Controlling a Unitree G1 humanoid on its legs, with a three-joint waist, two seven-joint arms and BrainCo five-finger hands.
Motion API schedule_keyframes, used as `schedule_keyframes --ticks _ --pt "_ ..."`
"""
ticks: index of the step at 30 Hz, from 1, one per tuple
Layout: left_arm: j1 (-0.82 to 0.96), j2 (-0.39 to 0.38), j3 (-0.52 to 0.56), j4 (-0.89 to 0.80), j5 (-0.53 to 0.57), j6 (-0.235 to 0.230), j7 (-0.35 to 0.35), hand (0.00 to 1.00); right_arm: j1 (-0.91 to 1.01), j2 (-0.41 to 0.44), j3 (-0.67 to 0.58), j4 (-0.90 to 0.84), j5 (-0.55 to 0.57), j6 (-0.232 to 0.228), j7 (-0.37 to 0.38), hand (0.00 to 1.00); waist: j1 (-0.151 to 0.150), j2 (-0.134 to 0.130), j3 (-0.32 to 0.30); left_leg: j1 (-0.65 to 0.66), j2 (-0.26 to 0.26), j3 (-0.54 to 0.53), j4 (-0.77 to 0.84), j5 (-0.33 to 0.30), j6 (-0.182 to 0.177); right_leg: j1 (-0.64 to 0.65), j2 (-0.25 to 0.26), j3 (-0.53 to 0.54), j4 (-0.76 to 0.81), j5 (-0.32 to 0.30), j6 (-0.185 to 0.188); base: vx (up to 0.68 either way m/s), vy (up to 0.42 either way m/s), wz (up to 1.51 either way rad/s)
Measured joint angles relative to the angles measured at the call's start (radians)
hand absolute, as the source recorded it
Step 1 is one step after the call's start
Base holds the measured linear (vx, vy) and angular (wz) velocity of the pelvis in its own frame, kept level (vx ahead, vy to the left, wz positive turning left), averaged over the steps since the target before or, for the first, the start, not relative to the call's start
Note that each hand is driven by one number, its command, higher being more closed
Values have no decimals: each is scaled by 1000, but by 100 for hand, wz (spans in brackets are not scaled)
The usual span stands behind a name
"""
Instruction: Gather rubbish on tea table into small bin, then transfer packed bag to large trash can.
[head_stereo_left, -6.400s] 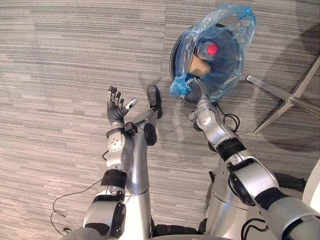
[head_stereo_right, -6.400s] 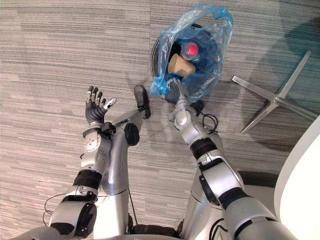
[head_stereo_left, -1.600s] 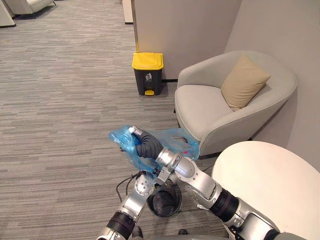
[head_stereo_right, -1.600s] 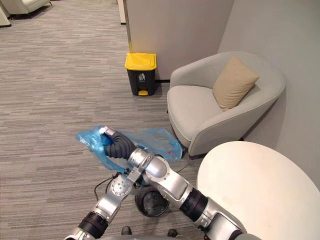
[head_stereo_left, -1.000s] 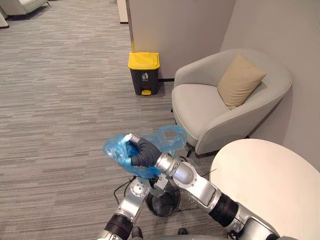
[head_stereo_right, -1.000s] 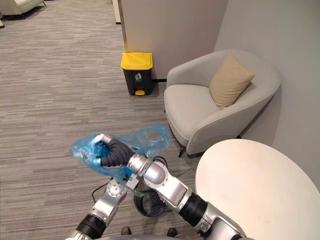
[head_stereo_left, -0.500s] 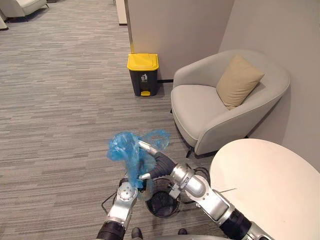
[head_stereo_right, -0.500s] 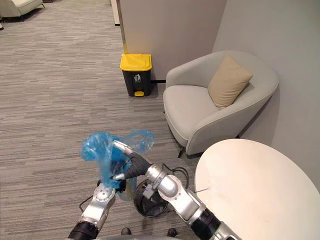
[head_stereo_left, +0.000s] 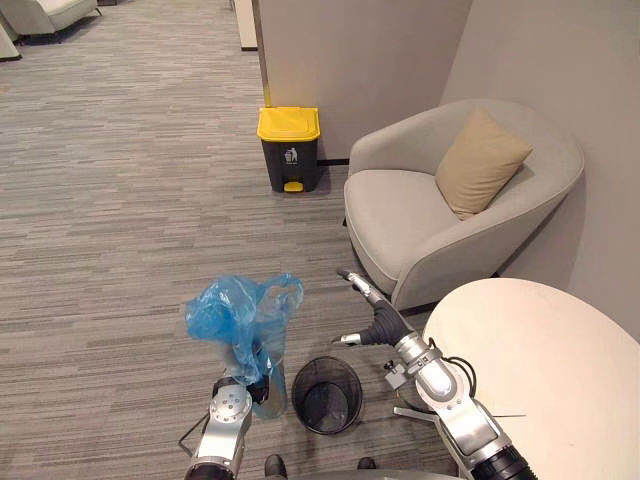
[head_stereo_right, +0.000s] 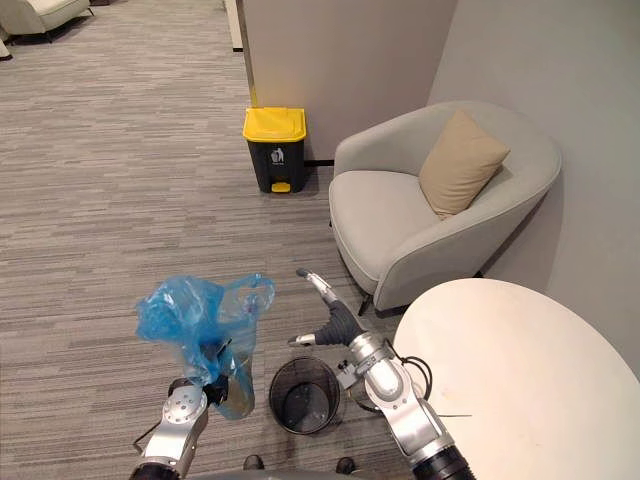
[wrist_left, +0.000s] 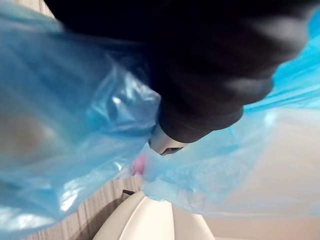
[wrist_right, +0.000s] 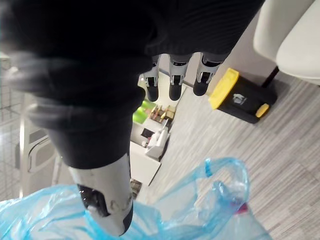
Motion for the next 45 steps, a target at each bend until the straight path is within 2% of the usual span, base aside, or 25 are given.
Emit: schedule_keyframes --ticks 10,17,24,32,35,37,40,41,42,43,44,45 --pt "71 4 64 73 -8 -2 -52 100 53 82 -225 273 81 4 -49 0 10 20 13 -4 -5 -16 0 -5 -5 8 -5 -17 -8 -10 14 5 1 5" --pt "94 3 89 145 -25 -1 -86 100 65 107 -312 469 112 23 -75 0 13 26 19 -9 -8 -24 0 -8 -5 9 -7 -26 -12 -16 19 24 1 3" --pt "117 -1 89 177 -25 -1 -107 100 85 108 -348 558 113 25 -104 0 12 26 19 -4 -21 -30 1 -16 5 11 -21 -33 2 -28 26 47 15 4" --pt "130 -5 87 186 -24 -1 -108 100 79 126 -349 584 112 26 -106 0 15 27 43 12 -34 -22 7 -20 13 19 -31 -25 29 -33 32 20 18 -2" --pt "135 -11 85 164 -25 -1 -109 100 71 129 -342 569 111 46 -108 0 40 26 75 9 -33 23 8 -20 12 -32 -39 20 84 -38 37 -71 56 -38" --pt "135 -11 85 116 -25 -1 -108 100 69 138 -341 531 110 47 -110 0 41 13 102 -25 -24 39 53 -36 25 -74 -45 37 126 -43 40 -99 18 -25" --pt "126 -12 85 50 -25 -1 -107 100 60 161 -338 470 110 47 -130 0 39 -4 124 -138 0 49 210 -103 51 -148 -54 50 181 -50 51 -122 3 -12" --pt "128 -16 87 31 -26 -1 -107 100 56 164 -333 454 110 47 -132 0 41 3 131 -151 16 53 229 -110 61 -163 -52 47 243 -67 54 -140 -2 8" --pt "124 -21 82 11 -26 -2 -106 100 62 165 -313 426 110 47 -134 0 39 5 137 -168 19 42 260 -124 61 -205 -79 40 498 -179 37 -107 -21 19" --pt "127 -21 82 -4 -26 -1 -106 100 61 166 -302 422 110 47 -135 0 40 2 139 -166 17 34 271 -128 56 -203 -91 41 566 -210 51 -65 -70 37" --pt "131 -21 78 -37 -27 -2 -106 100 63 171 -281 417 110 45 -134 0 44 -13 132 -185 15 17 297 -131 54 -186 -106 51 651 -251 63 -7 -98 27" --pt "134 -20 79 -49 -27 -2 -105 100 63 172 -272 416 110 44 -134 0 47 -20 128 -197 14 10 309 -130 54 -178 -108 59 654 -266 71 -31 -124 39"
